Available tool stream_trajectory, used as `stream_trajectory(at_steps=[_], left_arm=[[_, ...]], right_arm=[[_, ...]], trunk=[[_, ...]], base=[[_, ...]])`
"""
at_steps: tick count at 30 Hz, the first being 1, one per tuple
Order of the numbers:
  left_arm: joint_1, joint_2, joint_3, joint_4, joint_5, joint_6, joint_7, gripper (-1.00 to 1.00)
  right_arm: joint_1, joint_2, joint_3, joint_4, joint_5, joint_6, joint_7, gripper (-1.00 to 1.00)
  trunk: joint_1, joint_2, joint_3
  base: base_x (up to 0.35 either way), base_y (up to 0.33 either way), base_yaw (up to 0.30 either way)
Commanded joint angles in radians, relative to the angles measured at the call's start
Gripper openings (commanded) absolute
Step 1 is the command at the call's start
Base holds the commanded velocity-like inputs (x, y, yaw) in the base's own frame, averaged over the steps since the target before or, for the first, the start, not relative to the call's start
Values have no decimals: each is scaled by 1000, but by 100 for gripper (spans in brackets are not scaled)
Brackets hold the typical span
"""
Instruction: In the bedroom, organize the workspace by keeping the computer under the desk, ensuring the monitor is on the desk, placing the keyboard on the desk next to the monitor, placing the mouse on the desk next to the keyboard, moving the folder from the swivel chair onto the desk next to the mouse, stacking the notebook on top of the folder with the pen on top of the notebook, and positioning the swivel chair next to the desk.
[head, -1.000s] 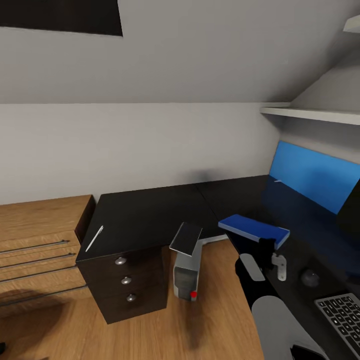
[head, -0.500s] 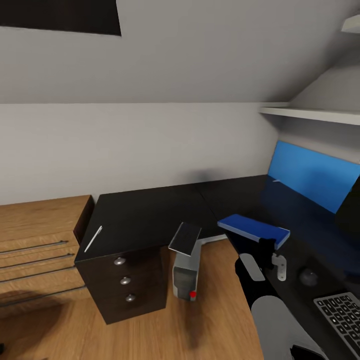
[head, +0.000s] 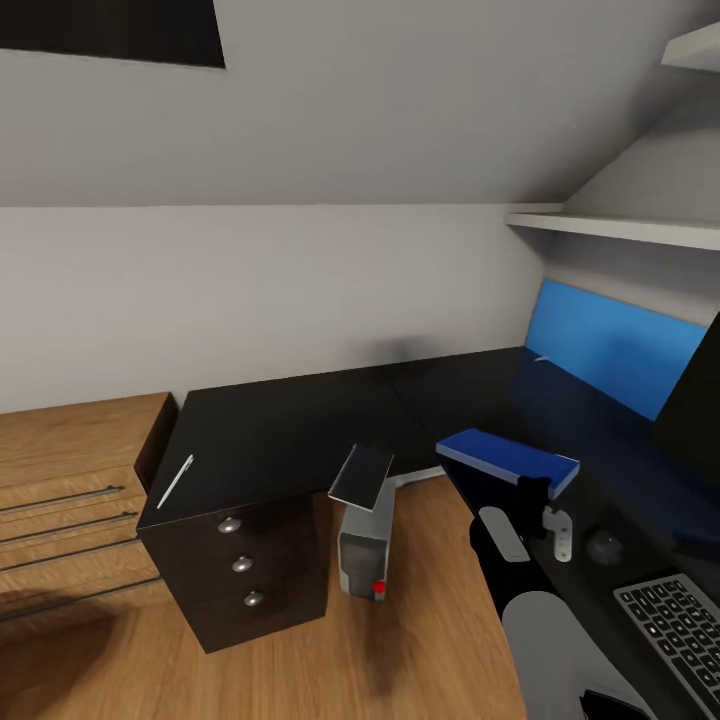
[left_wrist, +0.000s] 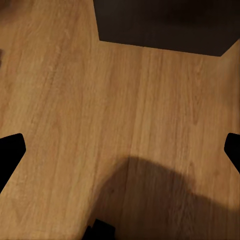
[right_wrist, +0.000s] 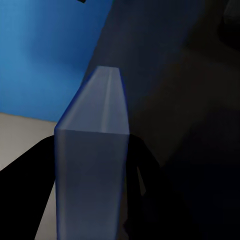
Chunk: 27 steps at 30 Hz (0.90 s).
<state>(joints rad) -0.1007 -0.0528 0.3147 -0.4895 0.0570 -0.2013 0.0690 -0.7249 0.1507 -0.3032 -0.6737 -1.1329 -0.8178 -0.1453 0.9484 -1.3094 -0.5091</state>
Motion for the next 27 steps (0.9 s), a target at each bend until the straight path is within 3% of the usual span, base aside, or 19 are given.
stream_trajectory(at_steps=[1, 22, 27], left_arm=[[-1, 0, 1, 0, 6, -3, 0, 100], [-1, 1, 0, 3, 3, 0, 4, 100], [-1, 1, 0, 3, 3, -1, 3, 100]], right_arm=[[-1, 1, -2, -1, 5, 0, -7, -100], [0, -4, -3, -2, 11, -1, -5, -100], [1, -8, -4, -3, 10, -1, -5, -100]], trunk=[[0, -1, -1], [0, -1, -1], [0, -1, -2]], base=[[0, 0, 0], [55, 39, 0], [0, 0, -211]])
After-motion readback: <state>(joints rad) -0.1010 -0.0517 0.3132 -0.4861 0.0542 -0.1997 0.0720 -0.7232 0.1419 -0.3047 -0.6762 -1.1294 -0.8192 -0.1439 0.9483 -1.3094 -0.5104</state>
